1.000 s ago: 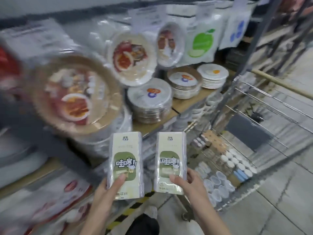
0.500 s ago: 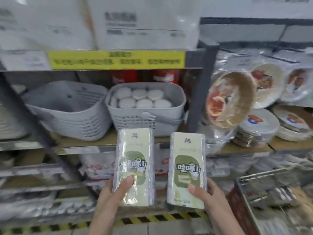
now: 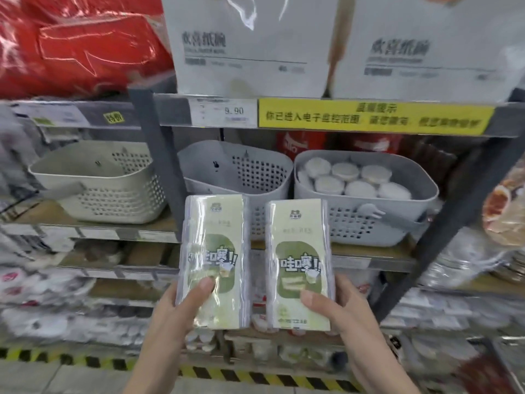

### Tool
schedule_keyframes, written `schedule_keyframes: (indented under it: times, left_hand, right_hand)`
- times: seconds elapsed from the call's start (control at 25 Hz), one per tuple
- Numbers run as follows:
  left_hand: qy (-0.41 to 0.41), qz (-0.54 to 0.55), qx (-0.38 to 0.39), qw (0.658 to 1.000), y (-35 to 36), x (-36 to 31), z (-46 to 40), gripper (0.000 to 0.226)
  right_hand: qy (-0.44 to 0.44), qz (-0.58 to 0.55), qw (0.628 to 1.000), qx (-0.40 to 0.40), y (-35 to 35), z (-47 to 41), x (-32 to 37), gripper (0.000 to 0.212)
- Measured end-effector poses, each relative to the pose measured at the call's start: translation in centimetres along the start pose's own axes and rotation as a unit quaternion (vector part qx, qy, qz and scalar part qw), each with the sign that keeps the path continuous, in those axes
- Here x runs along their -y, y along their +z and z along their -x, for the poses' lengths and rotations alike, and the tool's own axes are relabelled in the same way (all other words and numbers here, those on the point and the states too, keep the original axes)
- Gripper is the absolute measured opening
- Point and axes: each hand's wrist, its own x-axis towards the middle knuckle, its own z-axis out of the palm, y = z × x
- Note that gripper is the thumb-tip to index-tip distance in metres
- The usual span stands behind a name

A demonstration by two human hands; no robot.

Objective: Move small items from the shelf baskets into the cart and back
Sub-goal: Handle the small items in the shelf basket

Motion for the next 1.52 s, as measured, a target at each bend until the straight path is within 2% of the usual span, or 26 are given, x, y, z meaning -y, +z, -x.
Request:
schedule_keyframes:
  times: [0.12,0.24,0.48,0.56,0.6,0.72,0.8,0.92,1.04,1.24,1.32,1.4,1.52]
  left_hand:
    - [0.0,0.015,-0.004,1.0,-1.1,-0.8,-1.6,0.106]
    - [0.024,0.034,-0.022,0.999,-1.0,-2.1,-3.1,0.105]
    - [0.055,0.026,-0.029,0.998,0.0,-4.5,-5.4,0.087]
    - [0.058,0.029,-0.036,0.997,0.1,-4.6,-6.0,0.089]
    - [0.063,0.031,-0.04,0.997,0.0,-4.6,-6.4,0.082]
    - [0.075,0.02,-0.052,0.996,0.0,-5.0,-6.9,0.037]
    - [0.071,0.012,-0.056,0.996,0.8,-5.8,-6.5,0.031]
    - [0.081,0.008,-0.079,0.994,1.1,-6.3,-6.7,0.013]
    - [0.088,-0.005,-0.063,0.994,0.9,-6.7,-7.3,0.012]
    - [0.109,-0.035,-0.029,0.993,1.0,-7.9,-8.5,0.033]
    - [0.121,-0.065,-0.013,0.99,1.3,-8.2,-9.2,0.047]
    - [0.124,-0.084,-0.003,0.989,1.3,-8.4,-10.1,0.054]
    - [0.126,-0.105,0.004,0.986,1.9,-9.2,-11.7,0.055]
  right_hand:
    - [-0.056,0.04,0.998,-0.017,1.2,-1.2,1.9,0.052]
    - [-0.087,0.077,0.993,-0.027,1.6,-2.8,3.9,0.046]
    - [-0.115,0.104,0.988,0.018,2.2,-7.8,8.1,0.036]
    - [-0.113,0.113,0.987,0.028,2.5,-9.7,8.8,0.031]
    - [-0.111,0.119,0.986,0.03,2.7,-10.5,9.2,0.027]
    - [-0.113,0.109,0.987,0.037,3.3,-12.8,10.3,0.024]
    - [-0.112,0.116,0.986,0.046,4.0,-14.3,11.5,0.014]
    - [-0.122,0.146,0.98,0.059,5.3,-16.9,12.8,0.038]
    - [-0.157,0.202,0.966,0.037,6.2,-19.7,13.6,0.038]
    - [-0.169,0.393,0.903,0.046,6.9,-23.6,12.6,0.049]
    - [-0.166,0.511,0.84,0.071,7.7,-24.8,12.2,0.058]
    - [-0.164,0.621,0.763,0.08,8.3,-26.1,11.7,0.055]
    - [-0.147,0.689,0.706,0.075,8.2,-27.2,10.8,0.041]
